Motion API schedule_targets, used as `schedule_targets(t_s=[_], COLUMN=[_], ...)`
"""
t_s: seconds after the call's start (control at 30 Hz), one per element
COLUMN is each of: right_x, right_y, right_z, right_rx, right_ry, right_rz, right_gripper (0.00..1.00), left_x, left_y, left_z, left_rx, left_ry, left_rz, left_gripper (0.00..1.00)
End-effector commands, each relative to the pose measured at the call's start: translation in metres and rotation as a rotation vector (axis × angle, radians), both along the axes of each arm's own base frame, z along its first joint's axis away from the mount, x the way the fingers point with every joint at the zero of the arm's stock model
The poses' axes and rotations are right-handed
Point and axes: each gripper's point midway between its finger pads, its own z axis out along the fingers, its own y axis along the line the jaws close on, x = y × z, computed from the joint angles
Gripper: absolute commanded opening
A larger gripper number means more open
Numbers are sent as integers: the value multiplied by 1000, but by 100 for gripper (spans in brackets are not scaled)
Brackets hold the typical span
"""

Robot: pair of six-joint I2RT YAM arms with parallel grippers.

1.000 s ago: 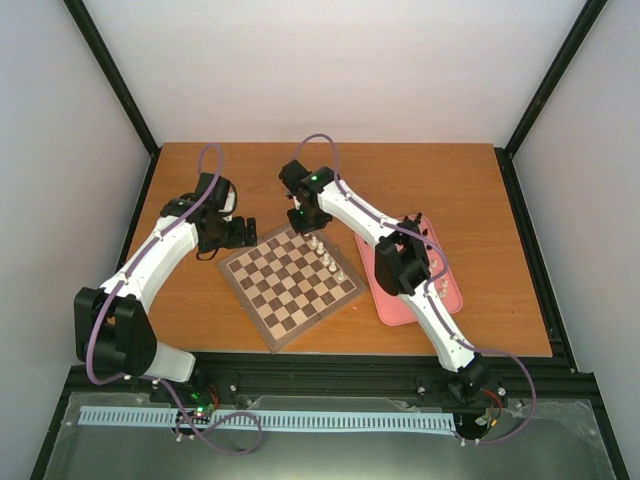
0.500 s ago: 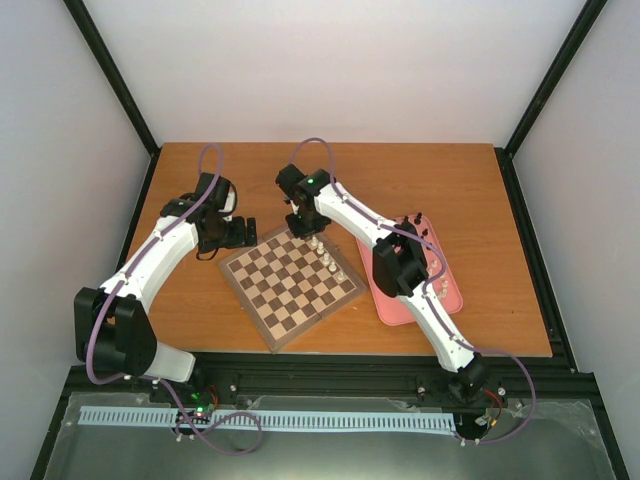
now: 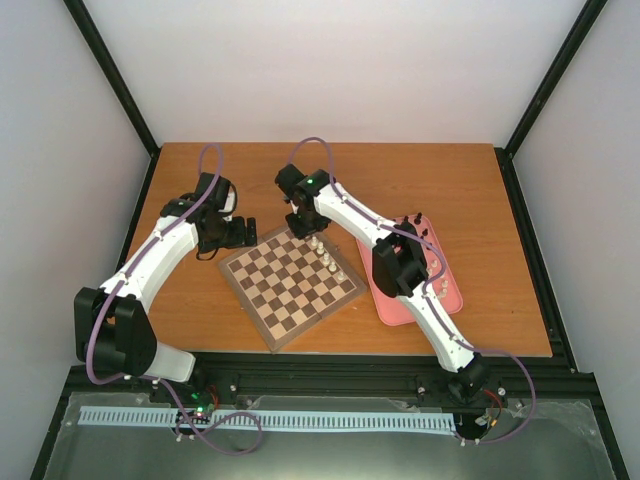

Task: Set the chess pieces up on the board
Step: Place the chess piece on the chessboard, then pick up the chess piece from the storage box.

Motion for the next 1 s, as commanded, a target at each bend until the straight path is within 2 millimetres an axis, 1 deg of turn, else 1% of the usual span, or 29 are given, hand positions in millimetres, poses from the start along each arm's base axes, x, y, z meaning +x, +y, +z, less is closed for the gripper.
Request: schedule_targets(t_s=[0.0, 0.13, 0.3, 0.37, 0.43, 0.5, 0.53, 0.57, 0.63, 0.67, 0.7, 0.73, 0.77, 0.83, 0.9, 0.93, 0.97], right_x=[8, 13, 20, 24, 26, 27, 26, 24, 20, 14, 7, -5, -14, -36, -59, -70, -81], right_y=[10, 13, 15, 10, -3, -25, -39, -54, -91, -109, -129, -150, -169, -207, -236, -247, -258], right_z=[41, 66, 110, 128, 142, 148, 148, 155, 153, 152, 150, 139, 139, 130, 123, 122, 115], right_rx=[57, 94, 163, 183, 187, 173, 155, 142, 67, 33, -1, -41, -59, -87, -81, -70, -64], right_ry=[-96, -151, -240, -275, -288, -278, -270, -273, -277, -273, -264, -231, -214, -162, -120, -103, -75], right_rz=[17, 21, 12, -12, -50, -106, -139, -174, -242, -278, -316, -362, -410, -491, -563, -597, -630], right_gripper=[43, 51, 56, 59, 59, 59, 59, 59, 59, 59, 59, 59, 59, 59, 59, 59, 59], left_x=[5, 5, 5, 5, 5, 5, 5, 5, 4, 4, 4, 4, 4, 5, 6, 6, 6], left_y=[-4, -4, -3, -3, -3, -3, -2, -3, -3, -3, -3, -4, -4, -5, -5, -6, -6], left_z=[7, 7, 8, 9, 10, 10, 11, 11, 11, 11, 11, 12, 13, 14, 15, 15, 16], left_rx=[-7, -6, -2, -2, -1, -1, -1, -2, -5, -5, -7, -10, -12, -13, -15, -16, -20], left_ry=[-22, -24, -24, -28, -29, -32, -32, -33, -33, -31, -30, -32, -34, -37, -39, -37, -38], left_rz=[-14, -14, -13, -13, -13, -11, -11, -11, -13, -13, -14, -16, -16, -16, -17, -18, -19], left_gripper=[100, 100, 100, 100, 100, 100, 100, 100, 100, 100, 100, 100, 100, 100, 100, 100, 100])
